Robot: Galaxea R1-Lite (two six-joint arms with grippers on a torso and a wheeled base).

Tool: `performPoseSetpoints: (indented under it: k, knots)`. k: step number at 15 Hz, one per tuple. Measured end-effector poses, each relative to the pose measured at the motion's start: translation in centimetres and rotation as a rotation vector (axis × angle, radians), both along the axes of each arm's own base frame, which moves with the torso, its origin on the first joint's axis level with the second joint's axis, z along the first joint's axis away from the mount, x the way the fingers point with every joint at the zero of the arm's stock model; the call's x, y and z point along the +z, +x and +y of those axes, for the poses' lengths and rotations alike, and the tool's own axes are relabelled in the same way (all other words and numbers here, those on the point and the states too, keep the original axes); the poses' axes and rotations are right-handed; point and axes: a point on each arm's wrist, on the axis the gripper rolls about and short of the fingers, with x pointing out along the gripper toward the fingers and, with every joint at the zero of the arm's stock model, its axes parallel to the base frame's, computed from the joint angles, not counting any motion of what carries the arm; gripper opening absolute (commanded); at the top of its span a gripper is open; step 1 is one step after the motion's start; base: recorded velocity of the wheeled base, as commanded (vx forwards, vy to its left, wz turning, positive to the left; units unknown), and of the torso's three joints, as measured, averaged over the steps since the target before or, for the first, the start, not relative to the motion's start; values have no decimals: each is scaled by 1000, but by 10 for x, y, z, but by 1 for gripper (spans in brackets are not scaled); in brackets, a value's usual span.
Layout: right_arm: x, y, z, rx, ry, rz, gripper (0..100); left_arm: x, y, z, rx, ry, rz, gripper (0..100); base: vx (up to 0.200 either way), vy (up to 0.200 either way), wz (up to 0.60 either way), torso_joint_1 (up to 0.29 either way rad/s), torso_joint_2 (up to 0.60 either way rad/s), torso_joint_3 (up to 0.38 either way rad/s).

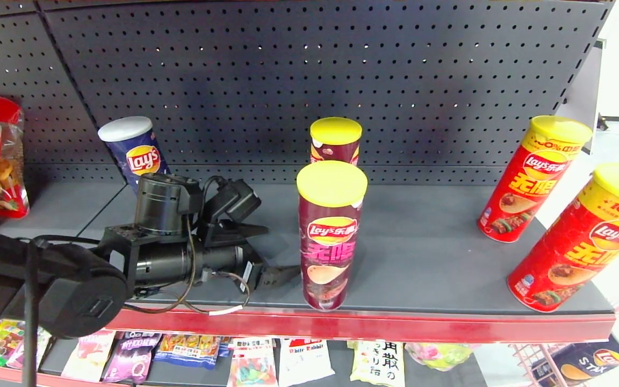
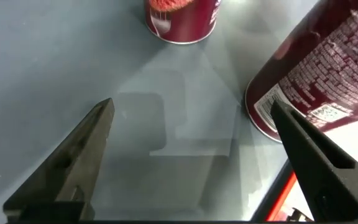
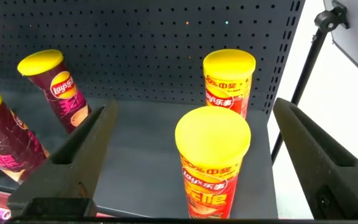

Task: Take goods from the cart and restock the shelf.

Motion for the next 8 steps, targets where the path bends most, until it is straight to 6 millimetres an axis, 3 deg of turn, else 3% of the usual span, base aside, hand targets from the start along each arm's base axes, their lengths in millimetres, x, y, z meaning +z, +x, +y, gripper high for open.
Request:
performPoseSetpoints:
  k: [5,8]
  knots:
    - [-1,0,0,-1,1,3,100,-4,0,1,4,5,12,100,0,0,0,0,0,0]
    - [-9,1,0,1,-5,28,100,3,-2,14,50,4,-3,100,0,0,0,0,0,0]
